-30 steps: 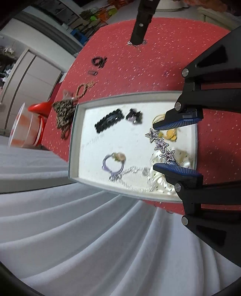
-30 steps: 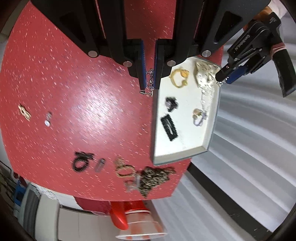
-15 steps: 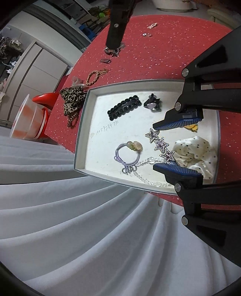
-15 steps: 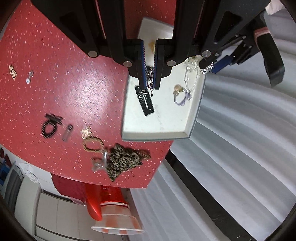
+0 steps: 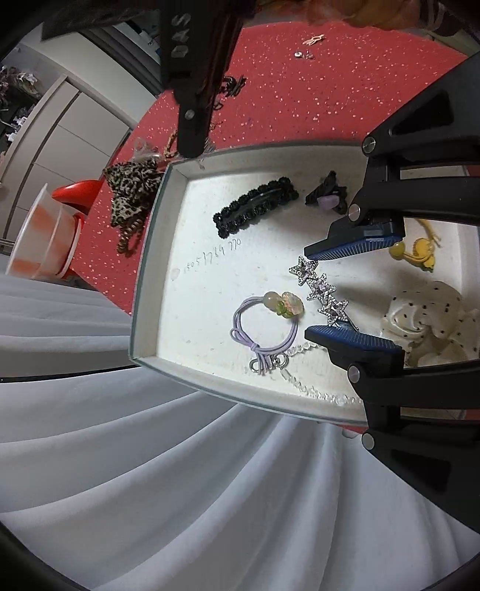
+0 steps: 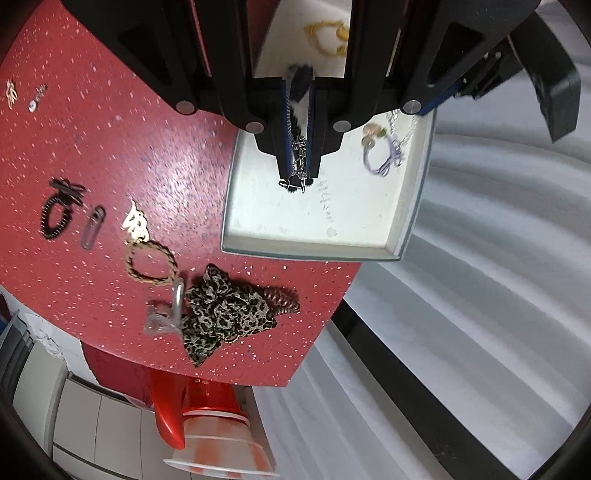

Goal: Organize jewelry
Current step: 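Carry the star clip with the left tool while the right tool carries the earring to the tray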

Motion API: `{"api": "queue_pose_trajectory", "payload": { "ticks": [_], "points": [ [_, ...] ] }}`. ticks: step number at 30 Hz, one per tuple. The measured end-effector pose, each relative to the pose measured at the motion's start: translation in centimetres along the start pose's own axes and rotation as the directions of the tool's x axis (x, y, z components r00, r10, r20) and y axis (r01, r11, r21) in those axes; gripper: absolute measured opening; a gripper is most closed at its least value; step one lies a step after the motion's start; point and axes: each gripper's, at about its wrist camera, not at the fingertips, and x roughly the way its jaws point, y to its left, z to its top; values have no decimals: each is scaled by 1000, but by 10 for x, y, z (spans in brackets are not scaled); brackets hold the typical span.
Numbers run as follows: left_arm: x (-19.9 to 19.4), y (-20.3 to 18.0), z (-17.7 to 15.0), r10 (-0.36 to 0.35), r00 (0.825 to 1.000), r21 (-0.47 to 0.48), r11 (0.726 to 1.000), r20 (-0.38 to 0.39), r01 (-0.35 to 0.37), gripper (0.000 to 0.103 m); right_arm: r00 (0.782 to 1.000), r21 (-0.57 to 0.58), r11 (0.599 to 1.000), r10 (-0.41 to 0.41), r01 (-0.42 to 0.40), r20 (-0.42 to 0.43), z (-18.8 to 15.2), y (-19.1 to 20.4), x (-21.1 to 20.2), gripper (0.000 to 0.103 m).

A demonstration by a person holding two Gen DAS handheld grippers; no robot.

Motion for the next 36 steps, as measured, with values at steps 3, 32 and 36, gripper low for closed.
{"api": "queue_pose_trajectory", "payload": {
  "ticks": [3, 32, 36],
  "points": [
    [8, 0, -1, 3, 1000, -2, 1000, -8, -3, 39, 1000, 19, 1000, 4, -4, -4, 5, -3, 14, 8],
    [44, -17, -12, 93, 995, 65, 994, -33, -91, 56, 996, 75, 995, -68, 72, -62, 2, -24, 80, 10],
    [45, -18, -10, 105, 994, 64, 993, -38, -103, 56, 996, 72, 995, -56, 61, -72, 2, -24, 84, 17]
  ]
}}
